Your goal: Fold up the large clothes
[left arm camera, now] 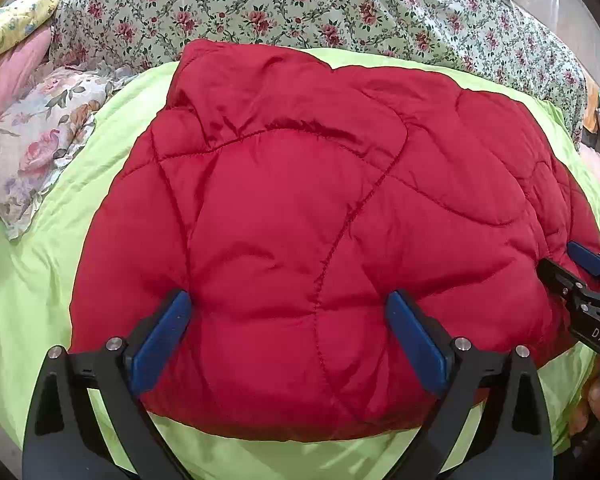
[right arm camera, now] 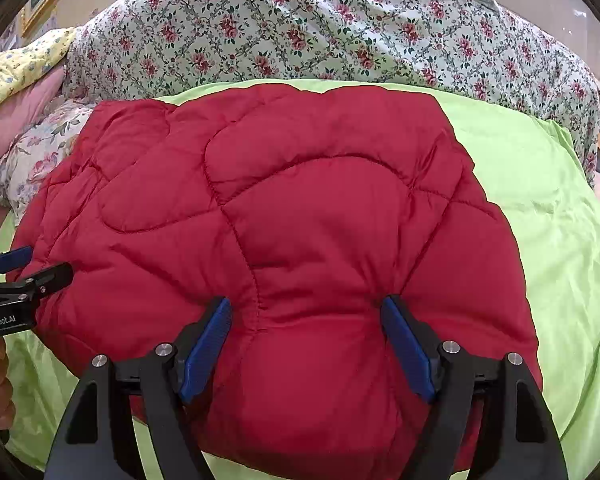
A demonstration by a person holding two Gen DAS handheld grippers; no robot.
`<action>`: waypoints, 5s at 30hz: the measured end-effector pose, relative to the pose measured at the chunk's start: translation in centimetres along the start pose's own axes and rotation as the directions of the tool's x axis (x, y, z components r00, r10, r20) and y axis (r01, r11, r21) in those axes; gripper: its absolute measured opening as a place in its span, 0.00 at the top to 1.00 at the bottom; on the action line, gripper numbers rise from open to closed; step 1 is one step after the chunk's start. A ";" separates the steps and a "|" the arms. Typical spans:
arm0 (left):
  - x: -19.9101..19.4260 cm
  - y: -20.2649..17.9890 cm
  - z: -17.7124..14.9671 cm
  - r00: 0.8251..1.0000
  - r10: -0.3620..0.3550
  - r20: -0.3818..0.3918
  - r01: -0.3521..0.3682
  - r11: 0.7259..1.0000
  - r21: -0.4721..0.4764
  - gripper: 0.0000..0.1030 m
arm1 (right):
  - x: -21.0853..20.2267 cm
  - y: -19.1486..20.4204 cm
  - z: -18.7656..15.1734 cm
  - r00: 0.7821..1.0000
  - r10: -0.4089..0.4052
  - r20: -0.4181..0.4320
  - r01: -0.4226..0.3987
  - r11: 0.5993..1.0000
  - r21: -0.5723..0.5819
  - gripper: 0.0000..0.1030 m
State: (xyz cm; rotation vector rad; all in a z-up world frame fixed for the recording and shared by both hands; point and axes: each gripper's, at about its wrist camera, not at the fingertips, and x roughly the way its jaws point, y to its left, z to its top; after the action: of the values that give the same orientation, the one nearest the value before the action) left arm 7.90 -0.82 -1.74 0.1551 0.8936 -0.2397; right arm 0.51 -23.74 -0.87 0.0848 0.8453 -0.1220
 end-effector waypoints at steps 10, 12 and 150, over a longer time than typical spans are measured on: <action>0.2 0.0 0.1 1.000 0.003 -0.012 -0.003 1.000 0.004 0.03 | -3.0 1.0 -0.2 1.000 0.013 -0.013 -0.014 1.000 -0.013 0.25; 0.3 0.0 0.1 1.000 0.005 -0.012 -0.005 1.000 0.010 0.02 | -1.4 0.5 -0.3 0.999 0.019 -0.041 -0.019 1.000 -0.008 0.24; -4.4 -0.6 0.7 0.993 0.070 -0.097 -0.070 0.998 -0.001 0.00 | -5.3 3.2 2.1 0.982 0.130 -0.141 -0.128 0.991 0.026 0.01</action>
State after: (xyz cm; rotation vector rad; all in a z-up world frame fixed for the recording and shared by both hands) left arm 5.62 -0.90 2.15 0.1948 0.9836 -0.1657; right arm -0.99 -20.46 4.62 0.1657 0.9785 -0.0014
